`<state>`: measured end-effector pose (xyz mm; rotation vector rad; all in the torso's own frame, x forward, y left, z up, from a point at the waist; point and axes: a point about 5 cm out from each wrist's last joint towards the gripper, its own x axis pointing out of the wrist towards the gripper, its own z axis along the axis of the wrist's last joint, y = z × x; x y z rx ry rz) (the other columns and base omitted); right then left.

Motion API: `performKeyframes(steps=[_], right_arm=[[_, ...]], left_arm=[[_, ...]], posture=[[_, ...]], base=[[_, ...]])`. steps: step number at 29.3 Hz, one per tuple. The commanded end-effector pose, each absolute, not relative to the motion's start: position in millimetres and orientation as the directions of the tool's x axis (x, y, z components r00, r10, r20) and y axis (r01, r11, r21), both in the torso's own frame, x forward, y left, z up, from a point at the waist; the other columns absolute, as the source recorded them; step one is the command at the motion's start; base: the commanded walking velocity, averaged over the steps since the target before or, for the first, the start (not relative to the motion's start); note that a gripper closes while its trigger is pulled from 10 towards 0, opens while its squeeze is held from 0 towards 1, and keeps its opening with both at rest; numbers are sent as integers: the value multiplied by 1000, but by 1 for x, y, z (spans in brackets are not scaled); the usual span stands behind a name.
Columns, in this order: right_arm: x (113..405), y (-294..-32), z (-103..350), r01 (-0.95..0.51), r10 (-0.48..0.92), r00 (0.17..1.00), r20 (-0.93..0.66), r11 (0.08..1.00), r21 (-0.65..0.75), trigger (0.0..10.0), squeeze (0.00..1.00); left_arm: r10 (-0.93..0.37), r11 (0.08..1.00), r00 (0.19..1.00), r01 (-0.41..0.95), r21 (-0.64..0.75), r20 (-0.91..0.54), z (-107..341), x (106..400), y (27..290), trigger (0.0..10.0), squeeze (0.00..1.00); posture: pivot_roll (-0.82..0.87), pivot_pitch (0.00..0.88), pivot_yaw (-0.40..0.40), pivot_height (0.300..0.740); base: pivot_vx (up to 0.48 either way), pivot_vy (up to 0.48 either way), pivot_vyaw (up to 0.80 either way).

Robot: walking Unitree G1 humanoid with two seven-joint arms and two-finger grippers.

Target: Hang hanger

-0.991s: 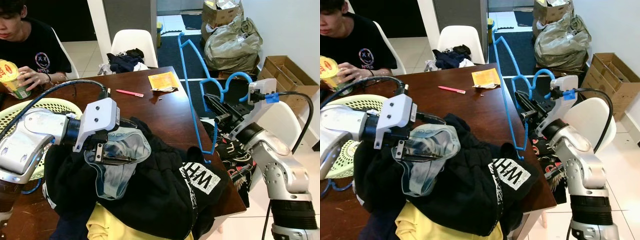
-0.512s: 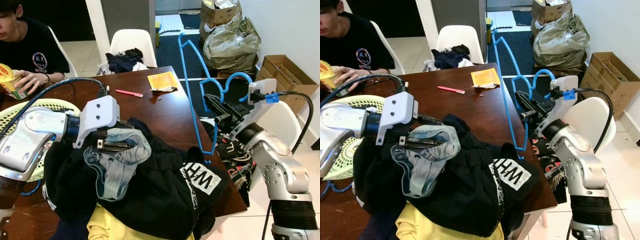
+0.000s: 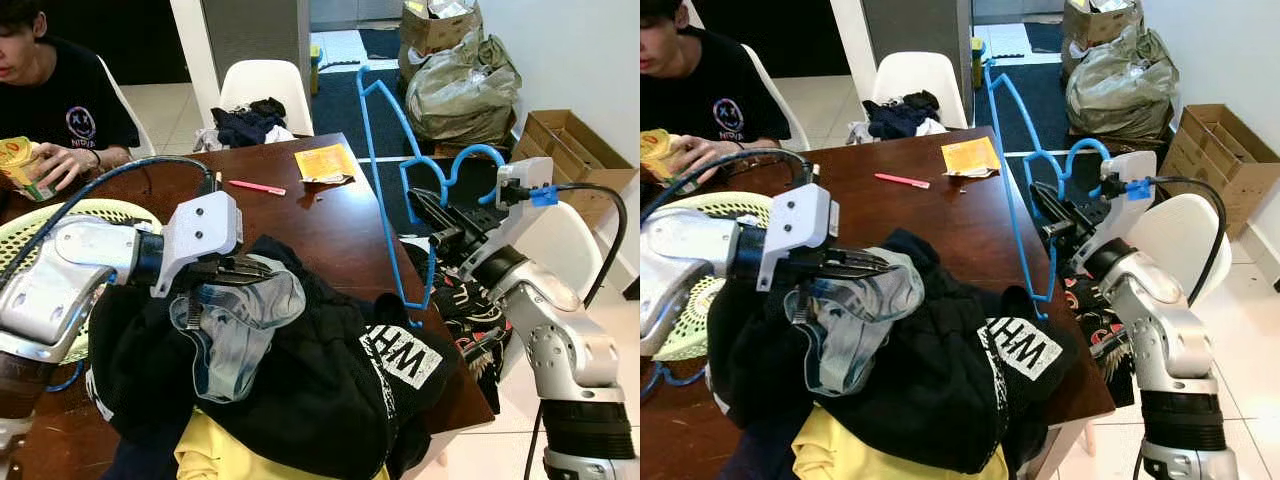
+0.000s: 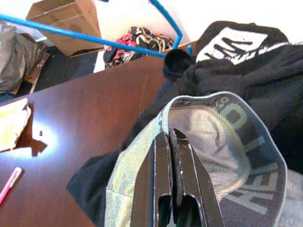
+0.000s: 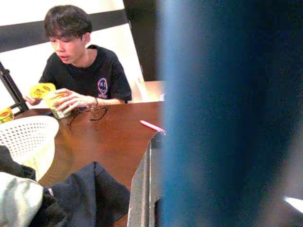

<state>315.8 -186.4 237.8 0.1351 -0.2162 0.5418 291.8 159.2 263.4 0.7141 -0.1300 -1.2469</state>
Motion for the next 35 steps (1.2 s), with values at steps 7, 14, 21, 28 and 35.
performKeyframes(steps=[7, 14, 21, 28, 35], right_arm=[[314, -183, 242, -532, 504, 825, 254, 845, 53, 10000, 0], [314, -183, 242, -532, 503, 826, 254, 845, 55, 10000, 0], [315, -183, 242, -531, 501, 826, 258, 845, 59, 10000, 0], [319, -184, 243, -503, 462, 840, 283, 859, 90, 10000, 0], [324, -178, 241, -491, 437, 847, 302, 861, 131, 10000, 0]], left_arm=[[-924, 289, 377, 798, 529, -65, 279, 298, 156, 0, 0], [-927, 352, 369, 794, 495, 68, 295, 296, 156, 0, 0], [-918, 396, 341, 797, 456, 202, 313, 290, 161, 0, 0], [-821, 551, 387, 728, 407, 419, 344, 291, 172, 0, 0], [-676, 620, 378, 755, 211, 633, 350, 285, 164, 0, 0]], posture=[[0, 110, 64, 740], [4, 113, 63, 740], [12, 123, 61, 740], [12, 95, 69, 740], [14, 56, 66, 740]], base=[[0, 0, 0], [0, 0, 0], [0, 0, 0], [0, 0, 0], [0, 0, 0]])
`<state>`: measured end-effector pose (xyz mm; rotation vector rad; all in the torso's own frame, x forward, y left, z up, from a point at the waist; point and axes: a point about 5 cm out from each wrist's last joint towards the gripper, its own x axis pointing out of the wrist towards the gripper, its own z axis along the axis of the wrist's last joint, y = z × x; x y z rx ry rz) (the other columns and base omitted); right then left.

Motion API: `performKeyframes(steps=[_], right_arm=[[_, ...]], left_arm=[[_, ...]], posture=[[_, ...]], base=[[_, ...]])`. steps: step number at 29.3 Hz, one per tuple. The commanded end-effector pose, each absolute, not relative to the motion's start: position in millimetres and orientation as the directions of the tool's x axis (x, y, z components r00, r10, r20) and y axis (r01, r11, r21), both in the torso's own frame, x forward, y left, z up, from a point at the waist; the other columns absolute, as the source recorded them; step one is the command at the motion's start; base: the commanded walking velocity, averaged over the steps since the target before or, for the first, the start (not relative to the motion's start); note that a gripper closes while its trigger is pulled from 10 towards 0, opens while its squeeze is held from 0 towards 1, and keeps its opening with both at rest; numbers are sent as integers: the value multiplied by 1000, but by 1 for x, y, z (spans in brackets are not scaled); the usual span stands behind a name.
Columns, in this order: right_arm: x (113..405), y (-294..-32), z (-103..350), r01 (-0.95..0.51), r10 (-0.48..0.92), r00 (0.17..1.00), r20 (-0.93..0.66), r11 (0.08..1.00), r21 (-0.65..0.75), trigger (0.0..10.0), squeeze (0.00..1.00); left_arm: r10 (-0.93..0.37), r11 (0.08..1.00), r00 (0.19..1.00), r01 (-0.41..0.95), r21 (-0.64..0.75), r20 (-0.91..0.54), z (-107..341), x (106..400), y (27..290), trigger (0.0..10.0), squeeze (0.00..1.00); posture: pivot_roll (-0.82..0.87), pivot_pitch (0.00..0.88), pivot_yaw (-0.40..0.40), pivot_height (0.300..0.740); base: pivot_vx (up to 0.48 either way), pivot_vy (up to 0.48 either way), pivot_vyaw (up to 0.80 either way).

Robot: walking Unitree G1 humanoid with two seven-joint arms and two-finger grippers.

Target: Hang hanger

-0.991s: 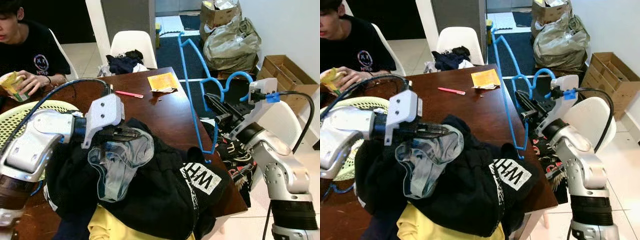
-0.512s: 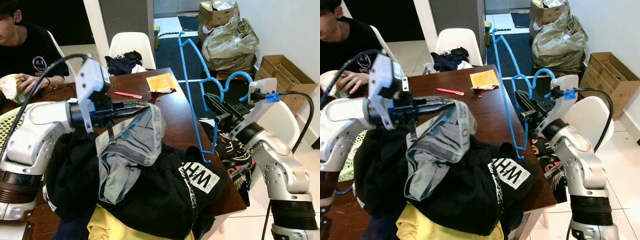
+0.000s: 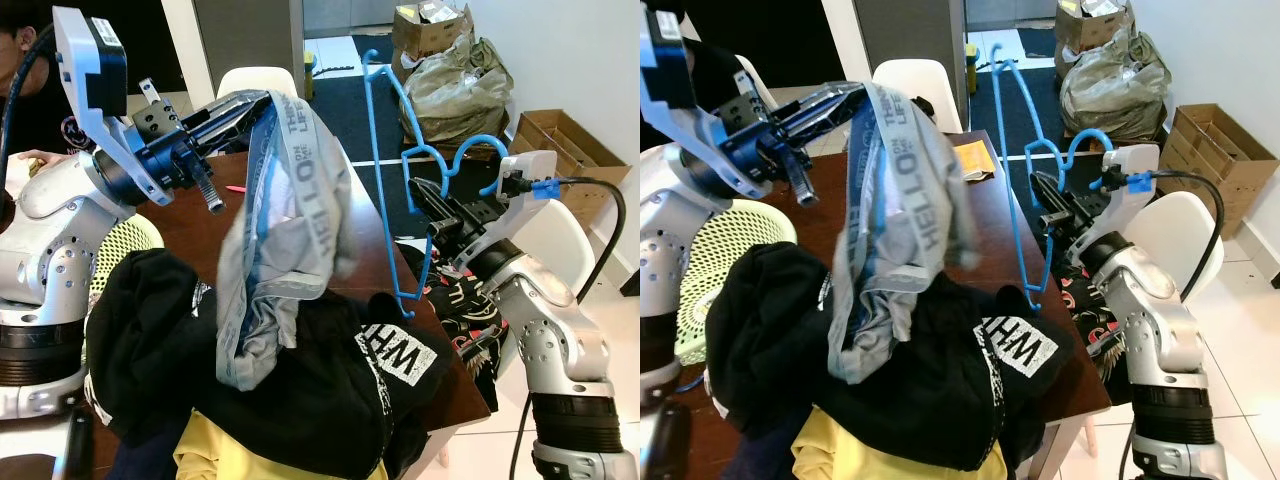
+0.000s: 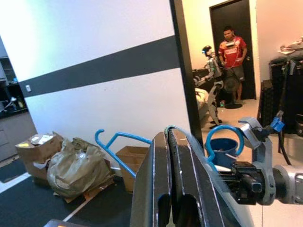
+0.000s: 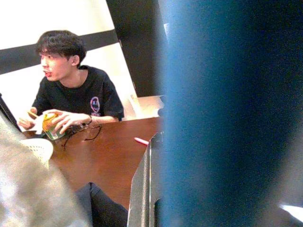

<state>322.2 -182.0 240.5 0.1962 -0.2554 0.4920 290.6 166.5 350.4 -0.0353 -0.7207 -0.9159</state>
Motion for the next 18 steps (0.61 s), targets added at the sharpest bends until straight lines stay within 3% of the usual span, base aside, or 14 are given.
performKeyframes(steps=[1, 7, 11, 12, 18], right_arm=[[324, -178, 241, -491, 437, 847, 302, 861, 131, 10000, 0], [325, -168, 240, -513, 461, 836, 297, 849, 126, 10000, 0], [324, -166, 236, -514, 470, 838, 277, 851, 110, 10000, 0], [324, -165, 234, -516, 475, 838, 269, 850, 109, 10000, 0], [325, -163, 234, -522, 481, 835, 267, 846, 107, 10000, 0]], left_arm=[[-676, 620, 378, 755, 211, 633, 350, 285, 164, 0, 0], [-703, 552, 382, 825, 122, 600, 321, 276, 142, 0, 0], [-808, 499, 398, 854, 146, 433, 287, 267, 132, 0, 0], [-861, 476, 409, 859, 191, 303, 267, 264, 132, 0, 0], [-872, 482, 440, 846, 226, 214, 254, 261, 138, 0, 0]], posture=[[14, 56, 66, 740], [16, 40, 68, 740], [21, 36, 75, 740], [21, 40, 71, 740], [26, 39, 65, 740]], base=[[0, 0, 0], [0, 0, 0], [0, 0, 0], [0, 0, 0], [0, 0, 0]])
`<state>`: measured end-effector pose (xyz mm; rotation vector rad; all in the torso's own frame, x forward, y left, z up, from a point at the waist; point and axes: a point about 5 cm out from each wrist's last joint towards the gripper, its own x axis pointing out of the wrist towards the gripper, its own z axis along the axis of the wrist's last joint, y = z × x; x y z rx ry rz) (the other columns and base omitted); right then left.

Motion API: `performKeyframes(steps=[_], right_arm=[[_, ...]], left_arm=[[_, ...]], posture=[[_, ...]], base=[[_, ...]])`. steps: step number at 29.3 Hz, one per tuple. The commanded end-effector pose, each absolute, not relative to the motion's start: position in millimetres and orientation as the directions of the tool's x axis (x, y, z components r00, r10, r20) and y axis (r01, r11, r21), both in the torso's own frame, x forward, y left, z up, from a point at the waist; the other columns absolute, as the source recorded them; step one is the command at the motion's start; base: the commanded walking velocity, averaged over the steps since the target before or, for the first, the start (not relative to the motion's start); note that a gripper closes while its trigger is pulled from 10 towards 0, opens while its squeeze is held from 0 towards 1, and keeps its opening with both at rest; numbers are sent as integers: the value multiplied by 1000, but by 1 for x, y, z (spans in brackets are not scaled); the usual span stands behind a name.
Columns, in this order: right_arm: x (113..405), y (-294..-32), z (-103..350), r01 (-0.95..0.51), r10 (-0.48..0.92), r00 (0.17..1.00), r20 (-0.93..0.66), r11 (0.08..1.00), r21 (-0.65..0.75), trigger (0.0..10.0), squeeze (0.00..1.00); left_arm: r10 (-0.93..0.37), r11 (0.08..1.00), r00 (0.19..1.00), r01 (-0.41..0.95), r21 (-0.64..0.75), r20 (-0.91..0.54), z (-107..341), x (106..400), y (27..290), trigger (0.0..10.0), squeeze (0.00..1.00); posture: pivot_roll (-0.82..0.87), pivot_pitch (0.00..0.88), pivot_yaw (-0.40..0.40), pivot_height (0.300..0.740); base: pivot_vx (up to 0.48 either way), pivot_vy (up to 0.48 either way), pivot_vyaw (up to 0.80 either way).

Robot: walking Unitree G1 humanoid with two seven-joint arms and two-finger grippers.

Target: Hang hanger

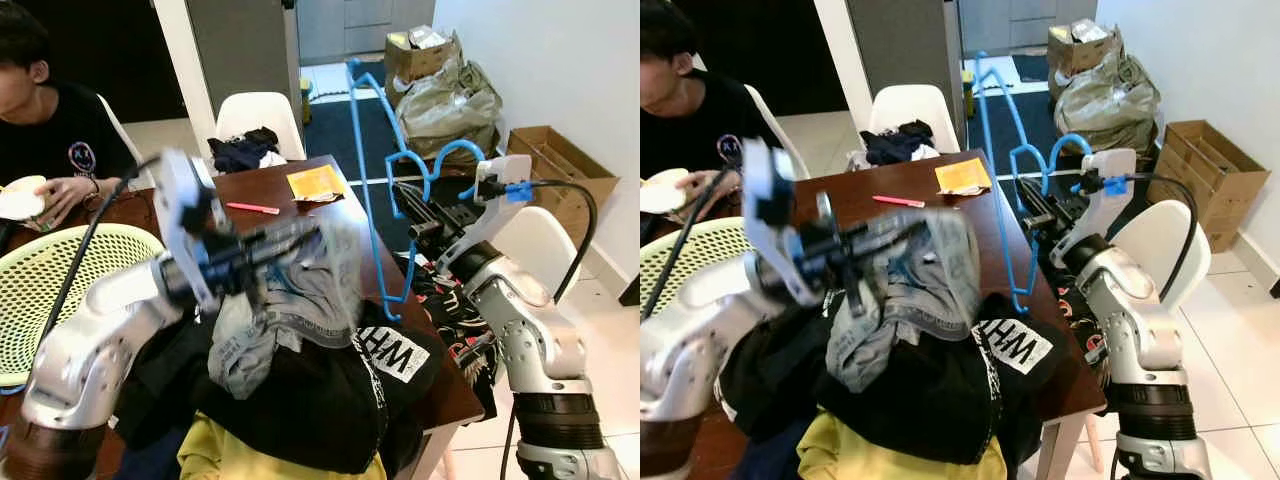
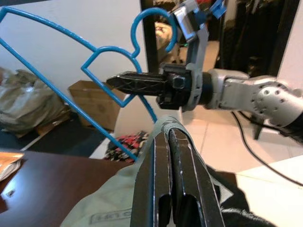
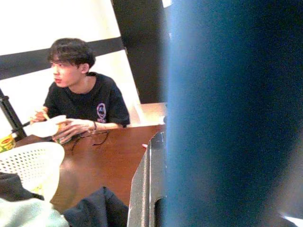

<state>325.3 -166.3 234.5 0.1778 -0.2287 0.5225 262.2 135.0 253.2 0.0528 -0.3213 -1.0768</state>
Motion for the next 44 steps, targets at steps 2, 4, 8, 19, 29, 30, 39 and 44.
performKeyframes(steps=[2, 4, 8, 19, 29, 30, 39, 44], right_arm=[[325, -162, 234, -523, 481, 835, 269, 845, 111, 10000, 0], [325, -162, 234, -523, 479, 835, 271, 845, 114, 10000, 0], [326, -161, 235, -524, 476, 832, 285, 842, 125, 10000, 0], [326, -157, 233, -531, 485, 829, 278, 838, 122, 10000, 0], [325, -160, 230, -520, 477, 838, 265, 845, 122, 10000, 0], [325, -160, 230, -520, 477, 838, 265, 845, 122, 10000, 0], [327, -158, 233, -530, 486, 830, 274, 839, 120, 10000, 0], [326, -157, 233, -533, 487, 829, 274, 837, 124, 10000, 0]], left_arm=[[-845, 520, 461, 828, 211, 272, 263, 262, 142, 0, 0], [-805, 555, 476, 815, 167, 353, 274, 263, 145, 0, 0], [-754, 585, 479, 801, 127, 449, 293, 260, 142, 0, 0], [-814, 524, 439, 838, 154, 380, 282, 254, 132, 0, 0], [-895, 393, 432, 882, 259, -114, 212, 241, 129, 0, 0], [-895, 393, 432, 882, 259, -114, 212, 241, 129, 0, 0], [-805, 502, 586, 757, 419, -92, 223, 254, 138, 10000, 1000], [-793, 515, 607, 711, 479, -49, 227, 257, 134, 10000, 400]], posture=[[25, 32, 62, 740], [28, 36, 62, 740], [36, 43, 60, 740], [34, 48, 67, 740], [52, 76, 66, 740], [52, 76, 66, 740], [64, 104, 68, 740], [67, 109, 67, 740]], base=[[0, 0, 0], [0, 0, 0], [0, 0, 0], [0, 0, 0], [0, 0, 0], [0, 0, 0], [0, 0, 0], [0, 0, 0]])
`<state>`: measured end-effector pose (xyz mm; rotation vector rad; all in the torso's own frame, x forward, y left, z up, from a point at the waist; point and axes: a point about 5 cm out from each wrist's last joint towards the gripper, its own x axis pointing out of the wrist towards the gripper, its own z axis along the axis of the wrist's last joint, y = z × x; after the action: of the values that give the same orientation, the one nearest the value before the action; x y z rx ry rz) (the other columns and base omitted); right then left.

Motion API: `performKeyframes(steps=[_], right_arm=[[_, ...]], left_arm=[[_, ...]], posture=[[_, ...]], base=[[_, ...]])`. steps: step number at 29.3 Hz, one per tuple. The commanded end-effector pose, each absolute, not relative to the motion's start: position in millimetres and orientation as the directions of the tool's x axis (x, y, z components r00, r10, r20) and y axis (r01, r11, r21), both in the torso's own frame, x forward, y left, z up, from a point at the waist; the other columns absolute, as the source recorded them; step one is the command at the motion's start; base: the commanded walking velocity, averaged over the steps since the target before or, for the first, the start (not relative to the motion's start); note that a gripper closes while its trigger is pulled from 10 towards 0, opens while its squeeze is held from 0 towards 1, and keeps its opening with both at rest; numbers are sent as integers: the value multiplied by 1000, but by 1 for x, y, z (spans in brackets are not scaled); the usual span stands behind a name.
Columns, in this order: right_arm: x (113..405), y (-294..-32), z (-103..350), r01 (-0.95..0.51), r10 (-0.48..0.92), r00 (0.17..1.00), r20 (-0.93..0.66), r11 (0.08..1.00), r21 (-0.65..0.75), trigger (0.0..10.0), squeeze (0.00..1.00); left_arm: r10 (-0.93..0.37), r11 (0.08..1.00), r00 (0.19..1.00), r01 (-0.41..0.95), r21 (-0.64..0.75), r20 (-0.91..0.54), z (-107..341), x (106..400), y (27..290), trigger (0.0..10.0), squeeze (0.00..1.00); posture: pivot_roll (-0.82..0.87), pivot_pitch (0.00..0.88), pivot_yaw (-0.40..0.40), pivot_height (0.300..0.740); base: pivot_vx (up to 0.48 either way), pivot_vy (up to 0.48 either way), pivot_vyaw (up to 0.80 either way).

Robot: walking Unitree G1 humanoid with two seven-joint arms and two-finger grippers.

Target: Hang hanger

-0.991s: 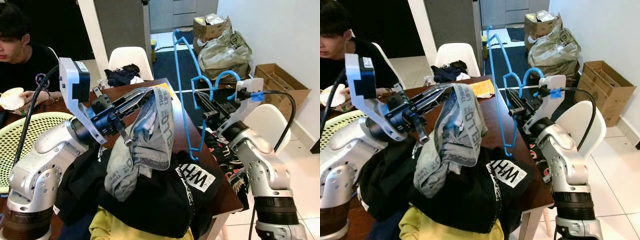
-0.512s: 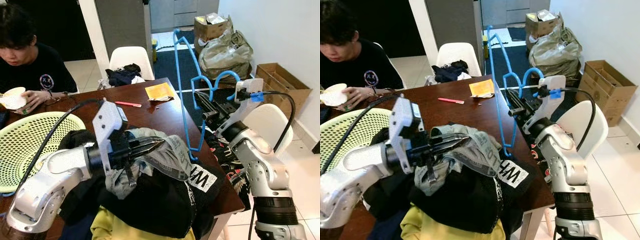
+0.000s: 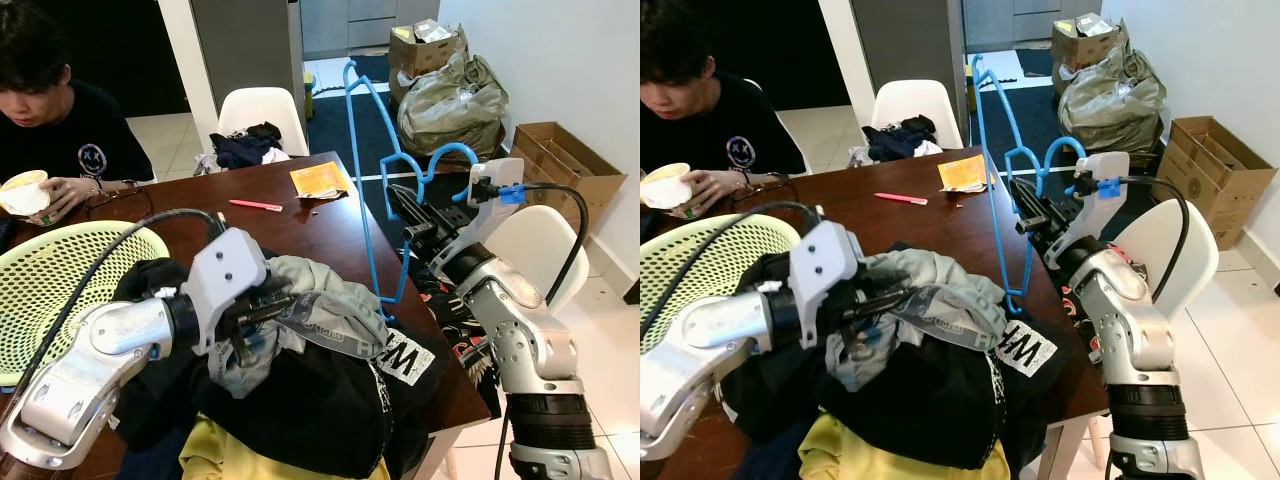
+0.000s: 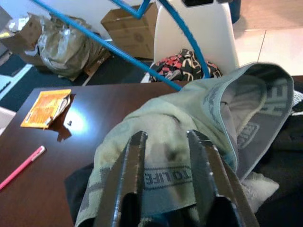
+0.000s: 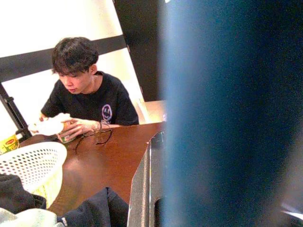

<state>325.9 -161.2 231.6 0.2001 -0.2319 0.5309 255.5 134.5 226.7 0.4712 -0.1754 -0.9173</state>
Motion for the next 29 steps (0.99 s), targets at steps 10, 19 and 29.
performKeyframes(steps=[10, 19, 29], right_arm=[[327, -157, 235, -530, 483, 829, 282, 839, 122, 10000, 0], [327, -158, 235, -531, 484, 828, 282, 839, 120, 10000, 0], [330, -152, 241, -544, 492, 815, 306, 831, 115, 10000, 0]], left_arm=[[-875, 424, 482, 804, 417, -39, 227, 251, 112, 10000, 0], [-868, 496, 471, 810, 313, 160, 255, 255, 111, 10000, 0], [-899, 424, 436, 858, 290, 24, 226, 254, 102, 10000, 1000]], posture=[[56, 116, 74, 740], [49, 104, 77, 740], [48, 80, 77, 740]], base=[[0, 0, 0], [0, 0, 0], [0, 0, 0]])
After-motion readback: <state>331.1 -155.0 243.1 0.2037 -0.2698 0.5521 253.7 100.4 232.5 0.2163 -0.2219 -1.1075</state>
